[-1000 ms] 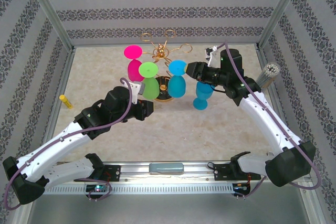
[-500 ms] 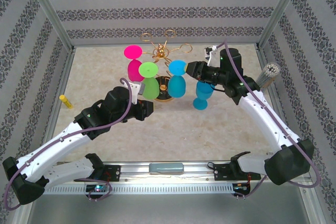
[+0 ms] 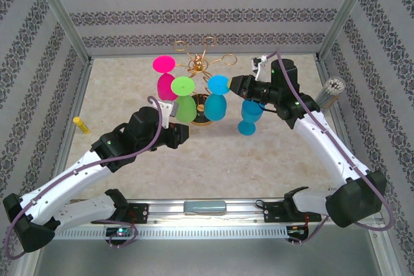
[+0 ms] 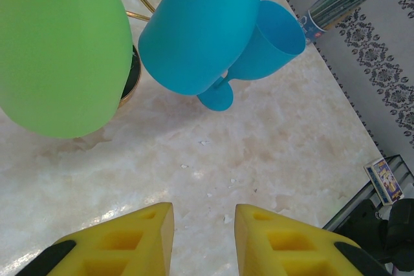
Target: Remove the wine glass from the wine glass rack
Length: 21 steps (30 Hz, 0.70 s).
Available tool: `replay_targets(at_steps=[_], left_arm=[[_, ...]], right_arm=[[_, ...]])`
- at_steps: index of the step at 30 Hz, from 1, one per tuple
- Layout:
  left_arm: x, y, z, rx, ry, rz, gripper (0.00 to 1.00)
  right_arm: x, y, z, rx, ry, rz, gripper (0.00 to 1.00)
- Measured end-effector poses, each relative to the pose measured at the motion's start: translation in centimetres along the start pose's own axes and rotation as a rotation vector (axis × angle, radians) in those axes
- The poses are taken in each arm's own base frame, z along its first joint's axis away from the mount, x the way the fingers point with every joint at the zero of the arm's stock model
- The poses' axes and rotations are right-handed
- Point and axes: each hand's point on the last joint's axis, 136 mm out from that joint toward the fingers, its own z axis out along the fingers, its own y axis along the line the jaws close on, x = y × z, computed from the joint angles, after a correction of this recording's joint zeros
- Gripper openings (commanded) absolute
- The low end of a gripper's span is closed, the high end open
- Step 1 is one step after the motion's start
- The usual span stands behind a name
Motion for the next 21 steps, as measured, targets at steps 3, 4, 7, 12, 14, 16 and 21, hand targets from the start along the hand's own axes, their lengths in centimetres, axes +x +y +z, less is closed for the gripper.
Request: replay_targets(at_steps=[3,4,7,12,14,16,21], left_arm=[[-0.01,0.02,0.00,-0.001,-0.001,0.000,0.31],[-0.03,0.04,0.00,-0.003,-0.002,0.000,0.31],[-0.04,0.06,0.00,-0.004,-0.002,0.000,0.31],[-0.07,0.11,0.00,-0.006,-0.004,0.000,0.31],[-0.07,0.10,-0.01,-0.006,-0.004,0.000,0.31],[-0.10,0.09,-0.04,-0.005,-0.005,0.000,0.31],[-0.17,0.04,-0.18,-0.003,-0.010,0.000,0.31]], right_arm=[[0.00,-0.01,0.00,0.000,0.000,0.005,0.17],[-0.01,0.02,-0.01,0.000,0.000,0.006,0.17],[0.00,0.04,-0.03,-0.001,0.000,0.012,0.15],[-0.03,0.17,-0.16,-0.003,-0.003,0.014,0.13],[-0.04,0.23,-0.22,-0.005,-0.004,0.015,0.11],[-0.02,0.36,-0.29,-0.009,-0.003,0.016,0.09],[-0.08,0.84,-0.68,-0.026,-0.003,0.027,0.01]])
